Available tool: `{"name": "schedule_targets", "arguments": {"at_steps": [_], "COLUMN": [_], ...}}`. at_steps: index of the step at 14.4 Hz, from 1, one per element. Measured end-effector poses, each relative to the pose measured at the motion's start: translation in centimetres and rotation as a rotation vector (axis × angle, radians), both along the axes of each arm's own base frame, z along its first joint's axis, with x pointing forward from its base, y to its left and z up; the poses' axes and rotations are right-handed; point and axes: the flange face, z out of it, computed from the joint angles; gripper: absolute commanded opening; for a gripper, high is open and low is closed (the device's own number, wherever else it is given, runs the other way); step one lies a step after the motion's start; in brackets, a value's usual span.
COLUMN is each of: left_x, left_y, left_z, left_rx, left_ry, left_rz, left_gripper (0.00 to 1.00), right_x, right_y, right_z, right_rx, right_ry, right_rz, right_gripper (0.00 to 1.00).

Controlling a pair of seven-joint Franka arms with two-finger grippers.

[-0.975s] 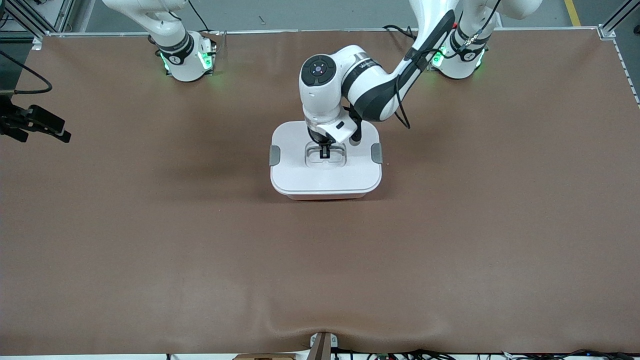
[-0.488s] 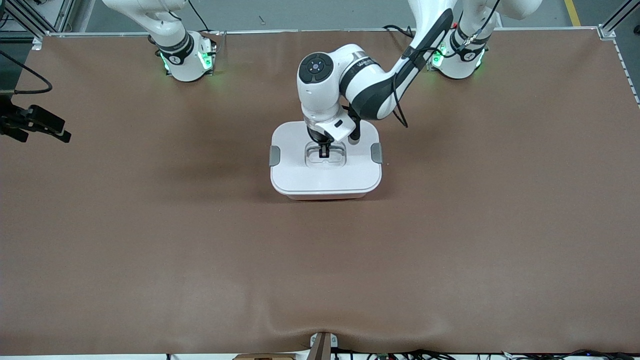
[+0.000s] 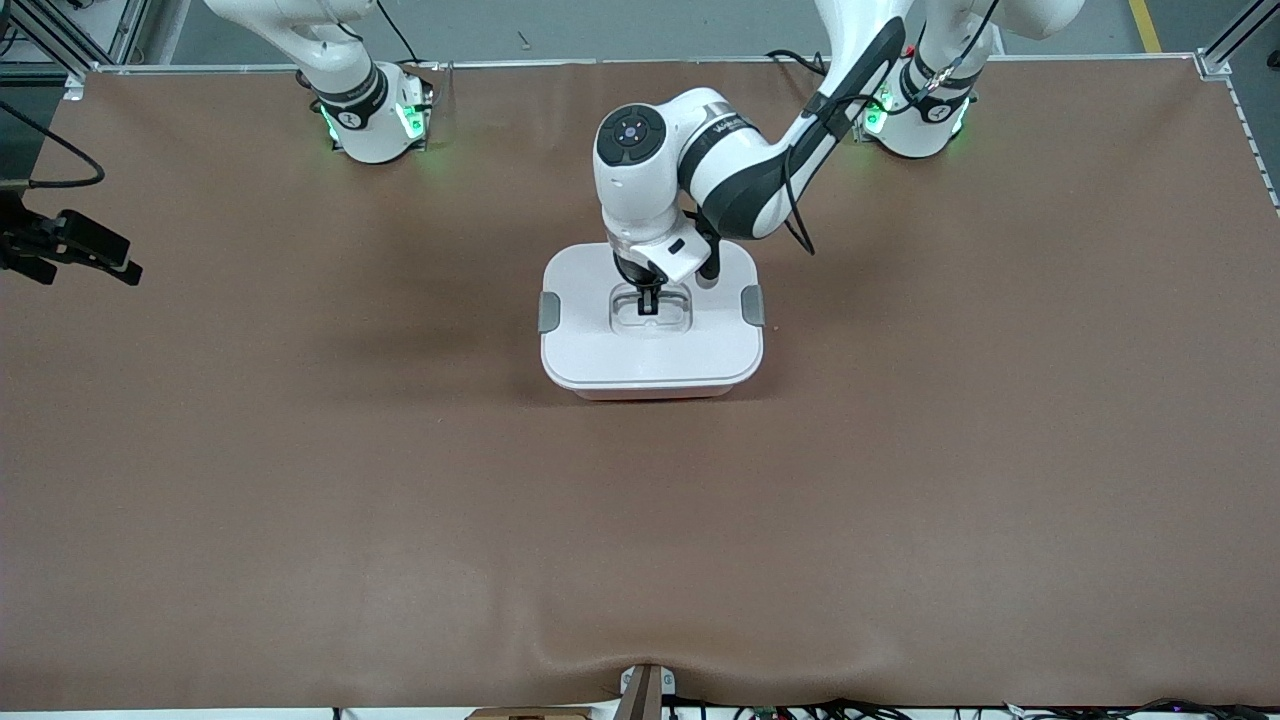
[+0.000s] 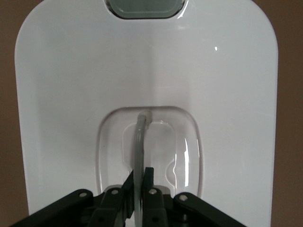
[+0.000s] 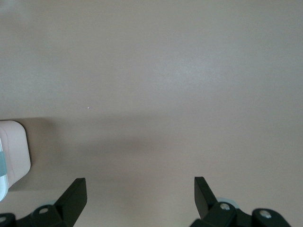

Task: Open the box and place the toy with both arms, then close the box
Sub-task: 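Lower the lid onto the box with the left gripper and press it down, then open the left gripper and lift it off the lid handle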

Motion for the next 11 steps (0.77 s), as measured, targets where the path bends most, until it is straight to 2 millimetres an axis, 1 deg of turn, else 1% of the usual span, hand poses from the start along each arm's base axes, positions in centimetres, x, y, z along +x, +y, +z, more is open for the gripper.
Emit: {"name": "schedule_targets", "arguments": {"at_steps": [2,3,4,5,6,7,9,11], "left_x": [-0.1,-0.1,0.0,0.0,0.0,0.1,0.4,1.1], "left_y": [-0.1,0.0,0.0,0.0,0.0,0.0,0.1,0.4], "left_z": [-0.1,-0.1,-0.1,-0.1,-0.1,0.0,0.6,2.0], "left_rx": [0.003,0.003,0.002,0.003,0.003,0.002,-0.003,-0.015], "left_ry": [-0.002,-0.003,-0.003,-0.003,-0.003,-0.004,-0.012,-0.027], "left_rz": [-0.001,-0.001,0.0,0.001,0.001,0.002,0.007,0.019], "left_gripper": [0.02,0.13,0.28,0.45,0.78,1.0,1.0,1.0], "right_x": [0.0,0.0,0.0,0.0,0.0,0.0,0.0,0.0], "right_y": [0.0,0.0,0.0,0.0,0.0,0.0,0.0,0.0], "right_z": [0.0,0.0,0.0,0.0,0.0,0.0,0.0,0.0], "right_rx": [0.0,0.0,0.0,0.0,0.0,0.0,0.0,0.0], "right_ry": [0.0,0.0,0.0,0.0,0.0,0.0,0.0,0.0], "right_rz": [0.0,0.0,0.0,0.0,0.0,0.0,0.0,0.0], "right_gripper": [1.0,1.0,1.0,1.0,1.0,1.0,1.0,1.0]}}
